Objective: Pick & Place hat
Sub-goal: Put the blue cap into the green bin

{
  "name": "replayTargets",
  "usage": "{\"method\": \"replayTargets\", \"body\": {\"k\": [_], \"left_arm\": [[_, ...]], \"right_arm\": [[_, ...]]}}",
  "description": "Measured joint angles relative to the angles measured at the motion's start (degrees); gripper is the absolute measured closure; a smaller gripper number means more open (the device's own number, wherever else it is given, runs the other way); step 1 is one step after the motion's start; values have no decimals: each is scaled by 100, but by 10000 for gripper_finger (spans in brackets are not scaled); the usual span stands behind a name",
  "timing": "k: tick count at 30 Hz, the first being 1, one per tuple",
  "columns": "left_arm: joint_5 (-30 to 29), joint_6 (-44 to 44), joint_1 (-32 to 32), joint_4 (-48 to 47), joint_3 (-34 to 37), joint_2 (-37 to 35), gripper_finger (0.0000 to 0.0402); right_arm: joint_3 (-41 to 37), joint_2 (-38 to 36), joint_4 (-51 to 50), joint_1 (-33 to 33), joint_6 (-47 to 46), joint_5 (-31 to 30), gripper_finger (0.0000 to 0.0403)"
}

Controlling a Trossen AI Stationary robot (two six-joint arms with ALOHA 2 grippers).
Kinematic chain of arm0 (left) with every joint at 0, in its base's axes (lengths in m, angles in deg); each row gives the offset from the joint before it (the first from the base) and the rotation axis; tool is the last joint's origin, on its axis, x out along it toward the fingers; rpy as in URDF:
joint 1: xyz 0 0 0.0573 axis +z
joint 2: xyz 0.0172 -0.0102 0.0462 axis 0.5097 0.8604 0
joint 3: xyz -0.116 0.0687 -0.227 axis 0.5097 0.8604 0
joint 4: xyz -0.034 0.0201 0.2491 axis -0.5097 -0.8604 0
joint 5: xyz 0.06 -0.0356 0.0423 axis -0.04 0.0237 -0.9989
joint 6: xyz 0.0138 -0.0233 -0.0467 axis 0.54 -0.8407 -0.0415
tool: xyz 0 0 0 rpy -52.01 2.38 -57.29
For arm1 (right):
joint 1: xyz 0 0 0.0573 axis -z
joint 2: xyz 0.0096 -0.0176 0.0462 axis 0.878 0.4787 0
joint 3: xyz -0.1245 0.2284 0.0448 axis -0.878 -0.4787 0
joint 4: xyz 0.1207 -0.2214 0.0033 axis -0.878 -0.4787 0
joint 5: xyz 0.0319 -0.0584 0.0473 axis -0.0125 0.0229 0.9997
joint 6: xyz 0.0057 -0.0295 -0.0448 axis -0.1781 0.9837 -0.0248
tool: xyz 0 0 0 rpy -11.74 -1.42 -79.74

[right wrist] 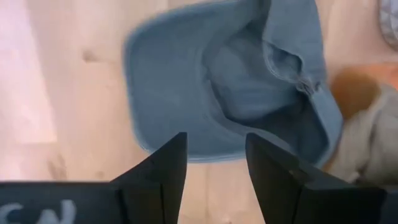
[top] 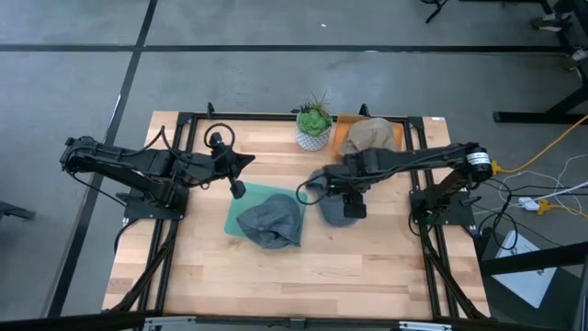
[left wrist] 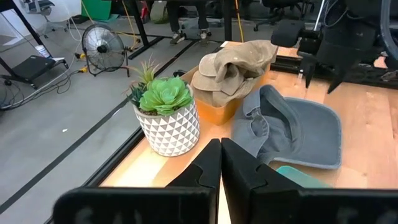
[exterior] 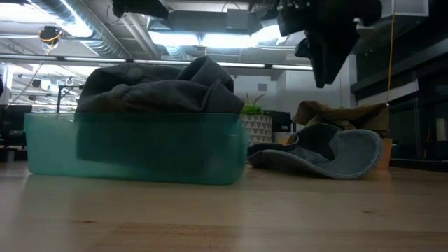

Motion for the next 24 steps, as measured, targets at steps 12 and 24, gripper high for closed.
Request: {"method": "replayTargets", "body": {"k": [12,24], "left_arm": [[0,5,2,-97,0,0,397],[-2,24,2,-135,0,0,396]], "right_arm": [[-1562,-1359,1404,0,-511,-195,240],[-3280,-2151,3183,-265,-1821,321,240]]}}
